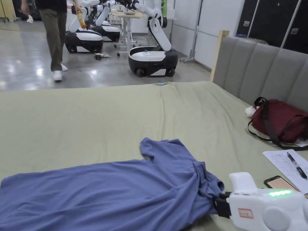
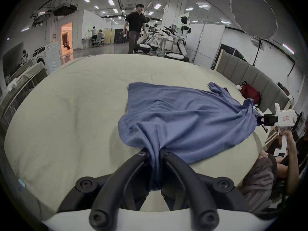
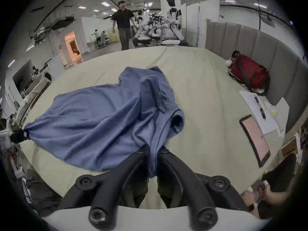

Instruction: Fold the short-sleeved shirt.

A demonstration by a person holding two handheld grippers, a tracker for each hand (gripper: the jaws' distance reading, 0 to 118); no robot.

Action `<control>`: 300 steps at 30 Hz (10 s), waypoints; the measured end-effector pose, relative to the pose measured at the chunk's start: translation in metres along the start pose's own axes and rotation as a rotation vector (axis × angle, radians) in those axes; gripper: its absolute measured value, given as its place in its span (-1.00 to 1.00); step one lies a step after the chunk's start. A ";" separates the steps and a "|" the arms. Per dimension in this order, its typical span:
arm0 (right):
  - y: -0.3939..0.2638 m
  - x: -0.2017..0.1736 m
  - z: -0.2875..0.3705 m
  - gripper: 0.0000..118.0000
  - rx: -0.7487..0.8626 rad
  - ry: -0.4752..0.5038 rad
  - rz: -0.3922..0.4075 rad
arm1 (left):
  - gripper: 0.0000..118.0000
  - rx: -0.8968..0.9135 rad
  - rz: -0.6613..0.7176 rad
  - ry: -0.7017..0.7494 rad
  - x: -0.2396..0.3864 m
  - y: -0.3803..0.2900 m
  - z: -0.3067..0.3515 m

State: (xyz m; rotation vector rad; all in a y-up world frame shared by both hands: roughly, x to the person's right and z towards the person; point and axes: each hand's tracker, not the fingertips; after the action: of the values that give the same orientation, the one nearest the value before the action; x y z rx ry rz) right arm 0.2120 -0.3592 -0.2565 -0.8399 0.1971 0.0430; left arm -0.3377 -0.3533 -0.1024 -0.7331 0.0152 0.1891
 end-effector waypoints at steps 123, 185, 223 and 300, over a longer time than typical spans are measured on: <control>0.120 -0.005 -0.117 -0.92 -0.102 -0.050 0.108 | -1.00 -0.004 -0.052 -0.058 -0.018 0.131 -0.128; -0.075 -0.058 0.185 -0.96 0.395 0.128 -0.007 | -1.00 0.219 0.188 0.002 -0.040 -0.053 0.103; -0.075 -0.067 0.171 -0.96 0.317 0.192 0.000 | -0.84 -0.132 0.487 -0.556 -0.115 -0.042 -0.089; -0.080 -0.065 0.163 -0.95 0.288 0.195 -0.005 | -1.00 0.021 0.291 -0.483 0.011 -0.023 0.009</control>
State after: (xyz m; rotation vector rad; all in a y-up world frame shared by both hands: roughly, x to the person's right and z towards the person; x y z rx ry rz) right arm 0.1827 -0.2888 -0.0796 -0.5561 0.3759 -0.0709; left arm -0.3234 -0.3625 -0.0817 -0.6475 -0.3372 0.6396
